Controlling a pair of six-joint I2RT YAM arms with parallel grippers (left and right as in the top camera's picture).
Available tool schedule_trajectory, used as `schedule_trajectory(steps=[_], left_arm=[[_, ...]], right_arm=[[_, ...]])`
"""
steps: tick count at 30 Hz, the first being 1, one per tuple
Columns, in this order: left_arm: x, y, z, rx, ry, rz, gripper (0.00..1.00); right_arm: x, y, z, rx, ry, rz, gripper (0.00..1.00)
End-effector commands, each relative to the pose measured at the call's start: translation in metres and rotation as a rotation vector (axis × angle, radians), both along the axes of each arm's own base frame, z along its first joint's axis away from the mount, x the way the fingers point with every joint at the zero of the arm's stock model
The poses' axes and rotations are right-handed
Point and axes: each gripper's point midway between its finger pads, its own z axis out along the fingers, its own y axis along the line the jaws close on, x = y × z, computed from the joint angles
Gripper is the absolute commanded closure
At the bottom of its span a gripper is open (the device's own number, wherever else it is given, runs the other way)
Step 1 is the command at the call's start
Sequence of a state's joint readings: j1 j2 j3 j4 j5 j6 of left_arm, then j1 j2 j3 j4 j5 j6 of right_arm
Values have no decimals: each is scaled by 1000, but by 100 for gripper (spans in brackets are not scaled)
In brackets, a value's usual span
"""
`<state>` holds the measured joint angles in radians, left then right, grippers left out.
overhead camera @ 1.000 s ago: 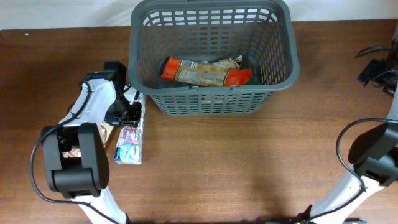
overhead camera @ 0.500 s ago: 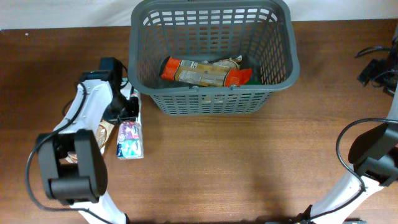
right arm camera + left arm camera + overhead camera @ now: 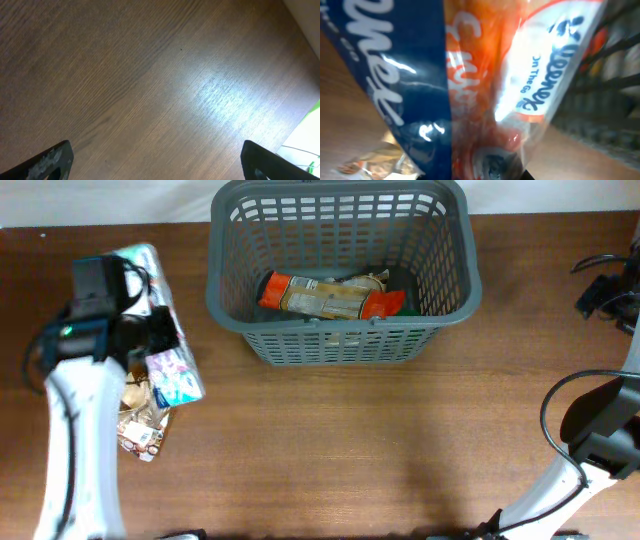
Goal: Pack container
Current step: 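Lift the tissue pack strip with the left gripper and lower it into the basket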
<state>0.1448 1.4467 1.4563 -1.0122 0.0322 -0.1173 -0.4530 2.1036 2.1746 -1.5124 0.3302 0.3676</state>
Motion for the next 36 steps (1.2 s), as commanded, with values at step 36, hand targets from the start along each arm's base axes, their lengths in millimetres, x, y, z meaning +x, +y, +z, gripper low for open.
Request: schedule_trajectory(steps=[36], left_arm=[[68, -253, 169, -497, -615, -593, 98]], right_arm=[[-2, -3, -1, -2, -3, -22, 1]])
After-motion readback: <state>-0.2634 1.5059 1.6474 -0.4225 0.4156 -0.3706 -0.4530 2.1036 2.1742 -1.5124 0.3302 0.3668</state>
